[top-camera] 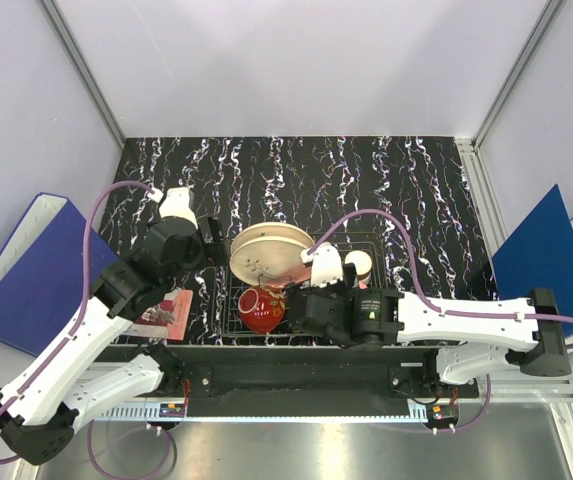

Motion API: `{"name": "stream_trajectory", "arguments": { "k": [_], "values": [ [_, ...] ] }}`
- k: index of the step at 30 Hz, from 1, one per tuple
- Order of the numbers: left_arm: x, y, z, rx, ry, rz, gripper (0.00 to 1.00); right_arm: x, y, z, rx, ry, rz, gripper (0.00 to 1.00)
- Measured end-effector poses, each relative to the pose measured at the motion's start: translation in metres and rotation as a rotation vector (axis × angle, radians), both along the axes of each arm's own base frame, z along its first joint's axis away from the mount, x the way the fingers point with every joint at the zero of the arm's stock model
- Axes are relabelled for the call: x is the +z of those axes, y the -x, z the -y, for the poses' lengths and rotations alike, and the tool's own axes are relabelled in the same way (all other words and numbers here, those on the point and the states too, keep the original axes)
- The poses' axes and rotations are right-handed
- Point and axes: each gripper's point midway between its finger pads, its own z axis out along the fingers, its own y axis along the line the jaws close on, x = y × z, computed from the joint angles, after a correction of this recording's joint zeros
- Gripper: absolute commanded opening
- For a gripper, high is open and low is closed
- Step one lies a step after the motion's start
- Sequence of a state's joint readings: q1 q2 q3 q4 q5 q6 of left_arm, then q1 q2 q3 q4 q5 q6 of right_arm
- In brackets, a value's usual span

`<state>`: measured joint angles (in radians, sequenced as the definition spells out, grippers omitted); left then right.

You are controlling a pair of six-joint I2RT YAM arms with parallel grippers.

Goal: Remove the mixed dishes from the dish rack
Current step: Pick up the cup from the dish rack.

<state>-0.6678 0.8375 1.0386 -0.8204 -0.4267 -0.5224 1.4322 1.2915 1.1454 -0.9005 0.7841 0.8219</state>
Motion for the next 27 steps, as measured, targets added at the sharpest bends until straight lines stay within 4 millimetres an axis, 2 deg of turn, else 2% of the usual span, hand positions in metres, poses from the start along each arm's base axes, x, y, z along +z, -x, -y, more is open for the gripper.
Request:
{"name": "stream_trajectory", "arguments": {
  "k": [7, 13, 19, 23, 27],
  "values": [
    [-0.001, 0.0, 0.001, -0.002, 0.005, -0.002, 0.99, -0.006, -0.006, -0.009, -0.003, -0.018, -0.016, 0.99],
    [-0.006, 0.001, 0.0, -0.001, 0.001, -0.011, 0.99, -0.027, -0.014, -0.005, -0.023, -0.004, -0.051, 0.98],
    [-0.007, 0.001, 0.0, -0.001, 0.002, -0.01, 0.99, -0.04, -0.016, -0.007, -0.011, 0.011, -0.078, 0.79],
    [-0.012, 0.002, 0.0, -0.001, -0.006, -0.021, 0.99, -0.041, -0.015, -0.013, 0.007, 0.0, -0.085, 0.75],
    [-0.013, 0.002, -0.001, 0.0, -0.008, -0.022, 0.99, -0.042, -0.014, -0.013, 0.02, 0.01, -0.086, 0.65]
  ]
}}
